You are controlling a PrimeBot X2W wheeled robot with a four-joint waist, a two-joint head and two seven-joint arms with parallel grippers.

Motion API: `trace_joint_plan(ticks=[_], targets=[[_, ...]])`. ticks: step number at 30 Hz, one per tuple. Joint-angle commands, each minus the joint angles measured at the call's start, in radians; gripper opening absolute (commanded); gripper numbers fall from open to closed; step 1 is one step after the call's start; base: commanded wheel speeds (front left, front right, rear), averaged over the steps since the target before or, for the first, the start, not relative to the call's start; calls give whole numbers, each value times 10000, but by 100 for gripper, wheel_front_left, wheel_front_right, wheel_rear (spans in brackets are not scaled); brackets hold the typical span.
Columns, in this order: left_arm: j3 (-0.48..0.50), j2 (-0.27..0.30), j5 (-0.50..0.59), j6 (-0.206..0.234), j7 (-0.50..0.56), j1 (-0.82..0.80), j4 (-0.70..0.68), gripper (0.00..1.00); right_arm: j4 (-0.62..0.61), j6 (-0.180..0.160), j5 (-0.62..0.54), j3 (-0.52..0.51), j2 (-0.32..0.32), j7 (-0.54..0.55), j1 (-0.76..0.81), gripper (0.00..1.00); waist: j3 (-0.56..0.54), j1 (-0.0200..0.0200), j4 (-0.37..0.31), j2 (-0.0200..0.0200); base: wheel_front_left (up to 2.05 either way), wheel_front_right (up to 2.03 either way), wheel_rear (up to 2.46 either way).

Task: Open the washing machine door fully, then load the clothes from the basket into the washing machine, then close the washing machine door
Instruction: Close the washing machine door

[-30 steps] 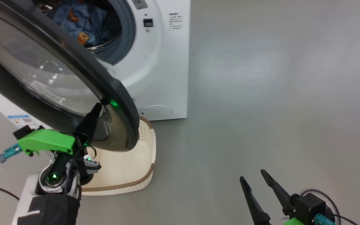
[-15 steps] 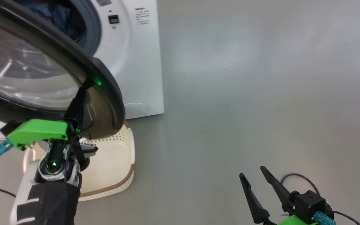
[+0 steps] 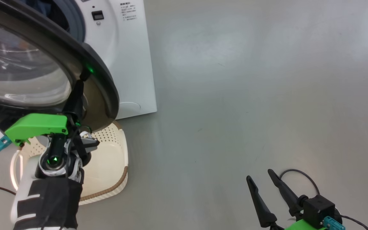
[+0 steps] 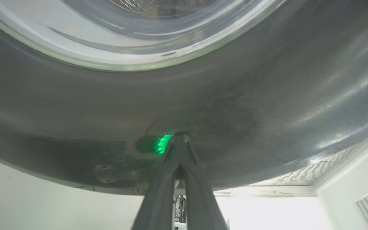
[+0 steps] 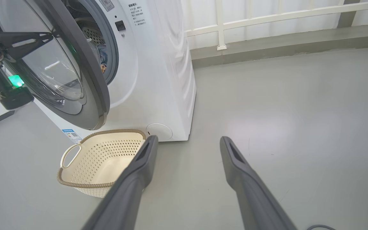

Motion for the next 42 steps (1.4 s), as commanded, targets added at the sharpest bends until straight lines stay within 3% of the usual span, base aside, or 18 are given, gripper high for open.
trace_joint_plan(ticks=[1,14,21,25,29,36,42], targets=[[206,216,15,-100,145,-207,-291,0,-237,16,18,148,12,-138,-374,100,-37,0,109,0,0,0,0],[-398,353,659,-100,252,1706,-2226,0,-517,16,-128,-460,12,-247,-188,100,-802,0,1205,0,0,0,0],[-676,1005,1781,-100,-1093,3311,-3831,0,-674,16,-165,-757,12,-223,69,100,-1389,0,1843,0,0,0,0],[-1215,1614,3101,-100,-2557,4018,-4380,0,-820,16,-181,-877,12,-145,231,100,-1654,0,2135,0,0,0,0],[-1440,2016,4761,-100,-3133,4593,-4648,0,-942,16,-182,-912,12,-71,392,100,-1891,0,2372,0,0,0,0],[-303,1396,9490,-100,-3165,5531,-5637,0,-1112,16,-188,-910,12,19,564,100,-2097,0,2687,0,0,0,0],[-160,999,12848,-100,-3167,6305,-6254,0,-1133,16,-147,-854,12,30,613,100,-2193,0,2791,0,0,0,0]])
